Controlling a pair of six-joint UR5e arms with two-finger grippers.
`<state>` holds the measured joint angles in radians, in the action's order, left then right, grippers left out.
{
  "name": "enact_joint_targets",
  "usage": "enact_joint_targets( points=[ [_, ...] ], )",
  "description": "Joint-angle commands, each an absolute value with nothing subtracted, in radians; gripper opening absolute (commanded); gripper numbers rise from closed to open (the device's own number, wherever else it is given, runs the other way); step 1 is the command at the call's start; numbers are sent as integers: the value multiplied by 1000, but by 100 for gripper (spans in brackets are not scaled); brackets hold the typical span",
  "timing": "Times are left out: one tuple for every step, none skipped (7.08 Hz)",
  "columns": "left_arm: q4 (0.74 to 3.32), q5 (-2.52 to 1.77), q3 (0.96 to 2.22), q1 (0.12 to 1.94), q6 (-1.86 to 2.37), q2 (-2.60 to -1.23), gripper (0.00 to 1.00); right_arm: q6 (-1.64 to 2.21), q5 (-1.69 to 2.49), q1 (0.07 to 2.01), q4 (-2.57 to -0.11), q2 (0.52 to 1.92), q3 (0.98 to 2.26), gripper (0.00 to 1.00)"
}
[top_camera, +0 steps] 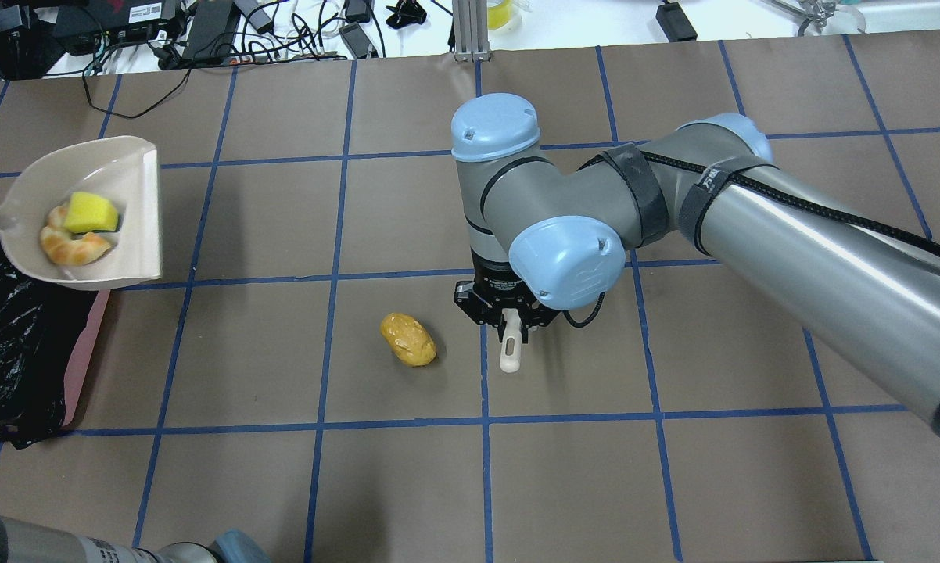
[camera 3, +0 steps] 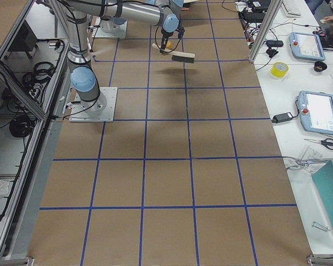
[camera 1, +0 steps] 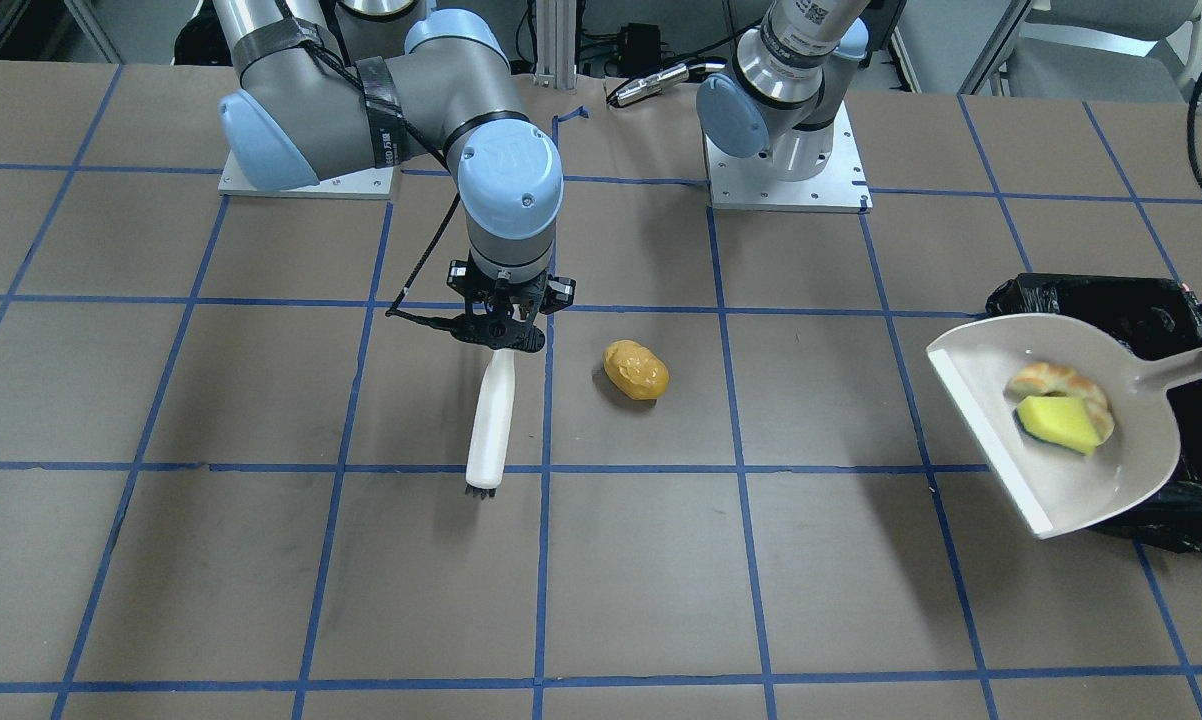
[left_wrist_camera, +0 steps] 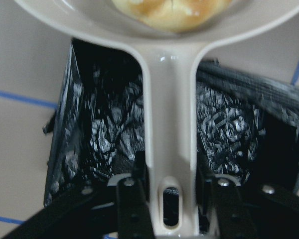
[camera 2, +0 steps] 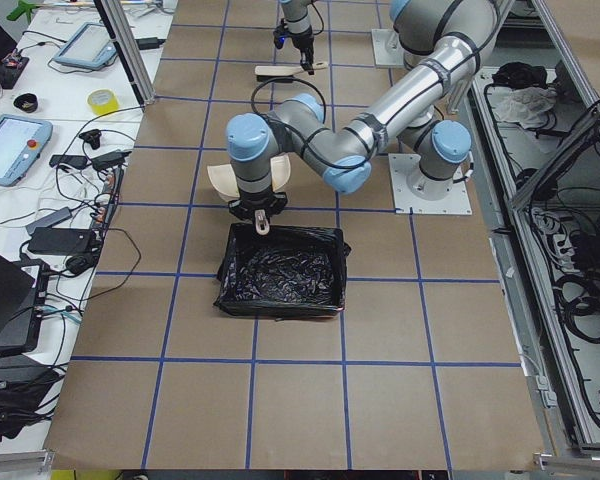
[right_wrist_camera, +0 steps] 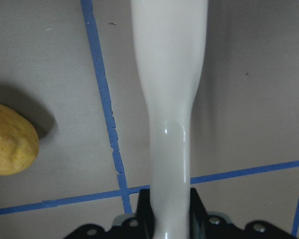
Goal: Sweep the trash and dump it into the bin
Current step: 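Carry the dustpan toward the bin with the left gripper while the right gripper withdraws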
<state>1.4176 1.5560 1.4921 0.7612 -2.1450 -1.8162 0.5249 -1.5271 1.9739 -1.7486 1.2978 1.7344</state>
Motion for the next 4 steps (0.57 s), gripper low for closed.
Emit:
enact_joint_targets(
  points=[
    [1430,1606,1403,547,-2401,-1819,0,519,-1528,1967,-1762,1299,1738,0],
    [1349,1712,1355,528,-2471,-1834,0,517,-1531,1965,-1799,1296,1738,0],
    [1275,1762,1358,528,-2492,-1845,0,517,-1542,1957,-1828,1296,1736,0],
    [1258,1766,1370,528,-2487,-1854,0,515,-1540,1936,-1842,1290,1736,0]
  ],
)
